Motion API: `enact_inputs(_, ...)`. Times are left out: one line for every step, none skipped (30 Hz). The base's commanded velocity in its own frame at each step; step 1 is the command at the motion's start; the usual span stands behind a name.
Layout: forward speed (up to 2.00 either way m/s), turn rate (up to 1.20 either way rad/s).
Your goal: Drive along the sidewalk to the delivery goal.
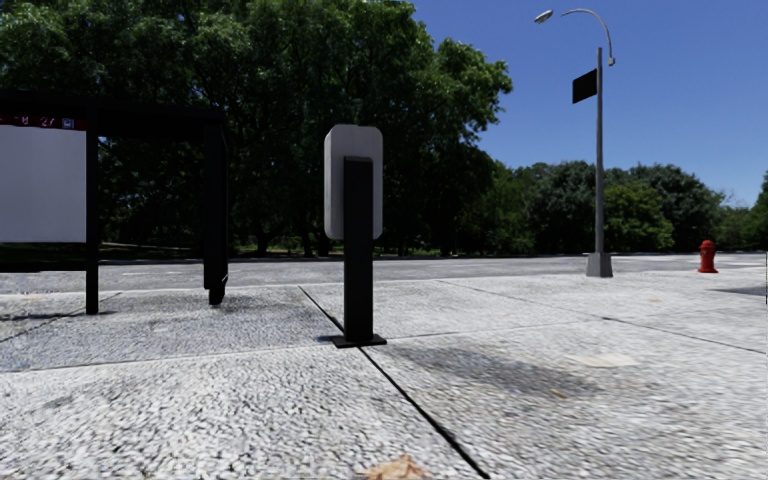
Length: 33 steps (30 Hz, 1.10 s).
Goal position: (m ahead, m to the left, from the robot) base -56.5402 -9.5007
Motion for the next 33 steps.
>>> enact_inputs(0.0, 1.2)
enact_inputs(0.0, 1.2)
enact_inputs(0.0, 1.2)
enact_inputs(0.0, 1.2)
enact_inputs(0.0, 1.2)
enact_inputs(0.0, 1.2)
enact_inputs(0.0, 1.2)
enact_inputs(0.0, 1.2)
enact_inputs(0.0, 1.2)
enact_inputs(0.0, 1.2)
enact_inputs(0.0, 1.2)
enact_inputs(0.0, 1.2)
enact_inputs(0.0, 1.2)
enact_inputs(0.0, 1.2)
enact_inputs(0.0, 1.2)
enact_inputs(0.0, 1.2)
enact_inputs(0.0, 1.2)
enact_inputs(0.0, 1.2)
enact_inputs(0.0, 1.2)
enact_inputs(0.0, 1.2)
enact_inputs(0.0, 1.2)
enact_inputs(0.0, 1.2)
enact_inputs(0.0, 1.2)
enact_inputs(0.0, 1.2)
enact_inputs(0.0, 1.2)
enact_inputs(0.0, 1.2)
enact_inputs(0.0, 1.2)
enact_inputs(0.0, 1.2)
enact_inputs(0.0, 1.2)
enact_inputs(0.0, 1.2)
enact_inputs(0.0, 1.2)
enact_inputs(0.0, 1.2)
enact_inputs(0.0, 1.2)
